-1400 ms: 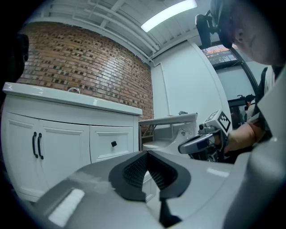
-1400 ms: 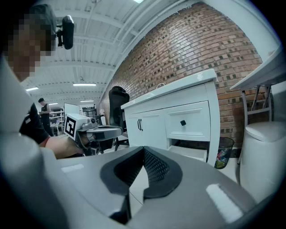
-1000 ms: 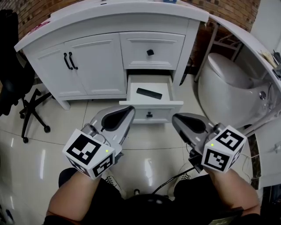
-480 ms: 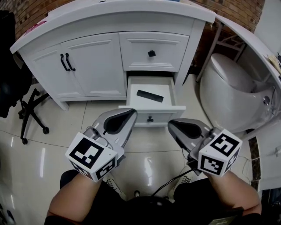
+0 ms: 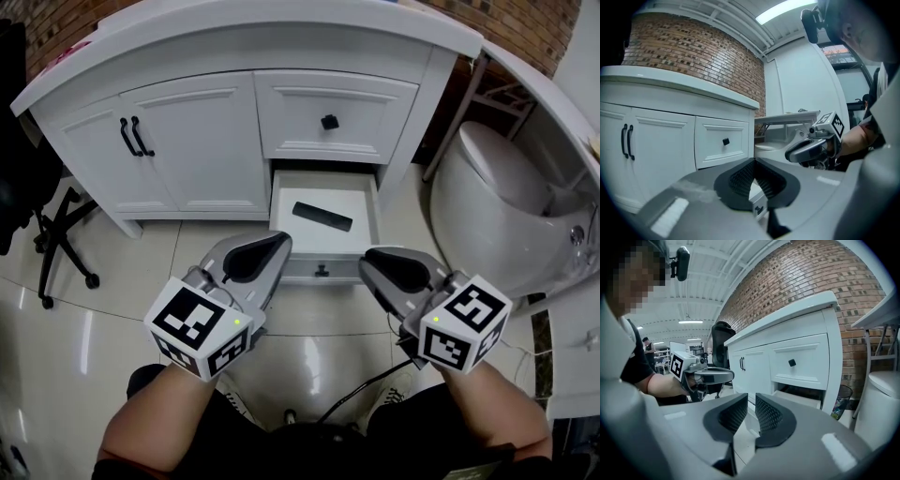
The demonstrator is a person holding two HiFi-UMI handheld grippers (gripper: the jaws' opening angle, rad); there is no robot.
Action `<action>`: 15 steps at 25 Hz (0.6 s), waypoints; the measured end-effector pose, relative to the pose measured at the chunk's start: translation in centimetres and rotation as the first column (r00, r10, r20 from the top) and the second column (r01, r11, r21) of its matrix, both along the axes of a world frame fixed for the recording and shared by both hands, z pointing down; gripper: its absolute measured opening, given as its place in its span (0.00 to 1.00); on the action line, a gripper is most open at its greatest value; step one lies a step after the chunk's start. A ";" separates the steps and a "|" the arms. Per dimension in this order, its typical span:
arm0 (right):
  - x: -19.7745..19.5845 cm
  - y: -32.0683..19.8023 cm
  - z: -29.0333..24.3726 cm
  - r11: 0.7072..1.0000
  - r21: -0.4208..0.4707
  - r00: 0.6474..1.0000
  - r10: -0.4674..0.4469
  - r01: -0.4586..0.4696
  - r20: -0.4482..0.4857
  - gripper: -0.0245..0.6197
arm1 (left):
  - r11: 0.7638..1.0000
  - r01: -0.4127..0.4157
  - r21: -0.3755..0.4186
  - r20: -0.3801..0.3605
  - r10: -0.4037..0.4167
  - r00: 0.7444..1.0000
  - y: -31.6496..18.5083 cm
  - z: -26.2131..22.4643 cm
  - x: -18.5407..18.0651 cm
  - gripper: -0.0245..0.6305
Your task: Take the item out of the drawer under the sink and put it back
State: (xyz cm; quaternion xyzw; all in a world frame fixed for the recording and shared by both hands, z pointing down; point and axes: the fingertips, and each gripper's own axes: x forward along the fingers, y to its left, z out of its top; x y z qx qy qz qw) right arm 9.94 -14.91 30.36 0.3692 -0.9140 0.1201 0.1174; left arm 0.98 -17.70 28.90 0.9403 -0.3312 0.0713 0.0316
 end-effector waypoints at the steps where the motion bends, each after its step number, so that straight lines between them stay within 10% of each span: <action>1: -0.1 -0.1 0.1 1.000 -0.002 1.000 -0.008 0.008 -0.003 0.10 | 1.000 -0.002 -0.001 -0.002 0.002 1.000 0.0 -0.1 0.1 0.05; 15: 1.9 -4.9 -2.4 0.994 0.101 0.975 -0.011 0.034 -0.220 0.16 | 0.999 0.031 -0.008 -0.031 -0.031 0.999 -0.4 -0.5 -1.1 0.05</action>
